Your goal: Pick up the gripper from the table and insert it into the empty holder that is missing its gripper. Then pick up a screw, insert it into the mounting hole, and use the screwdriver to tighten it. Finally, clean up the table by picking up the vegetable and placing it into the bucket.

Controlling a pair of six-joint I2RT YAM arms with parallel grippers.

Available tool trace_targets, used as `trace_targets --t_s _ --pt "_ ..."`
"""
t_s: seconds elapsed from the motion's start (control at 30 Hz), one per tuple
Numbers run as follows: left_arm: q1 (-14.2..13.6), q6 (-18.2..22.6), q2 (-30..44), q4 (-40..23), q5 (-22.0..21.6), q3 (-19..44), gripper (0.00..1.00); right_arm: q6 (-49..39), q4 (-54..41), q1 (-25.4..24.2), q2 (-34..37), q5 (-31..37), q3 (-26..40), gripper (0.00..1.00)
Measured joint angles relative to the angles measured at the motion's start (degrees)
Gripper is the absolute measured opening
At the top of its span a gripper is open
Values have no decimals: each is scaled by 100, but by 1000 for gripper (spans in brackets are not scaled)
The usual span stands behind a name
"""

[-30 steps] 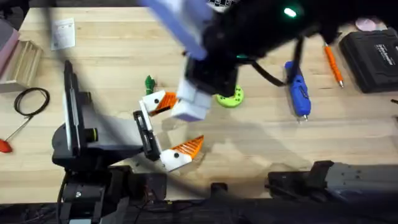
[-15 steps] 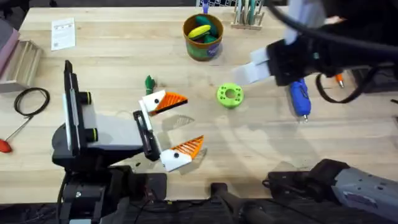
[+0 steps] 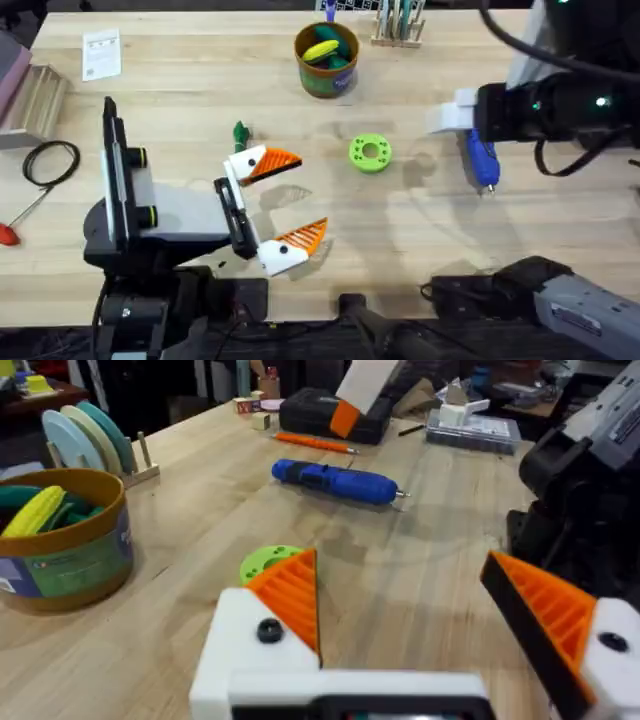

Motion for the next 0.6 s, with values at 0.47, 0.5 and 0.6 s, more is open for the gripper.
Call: trace_targets --t_s 0.47,0.5,0.6 --pt "0 24 0 2 -2 0 12 -7 164 -1412 0 1 -348 975" --pt "0 24 0 2 -2 0 11 -44 282 -1519 2 0 -409 987" --pt "0 24 -2 2 -2 0 10 -387 649 -1792 35 -115 -487 991"
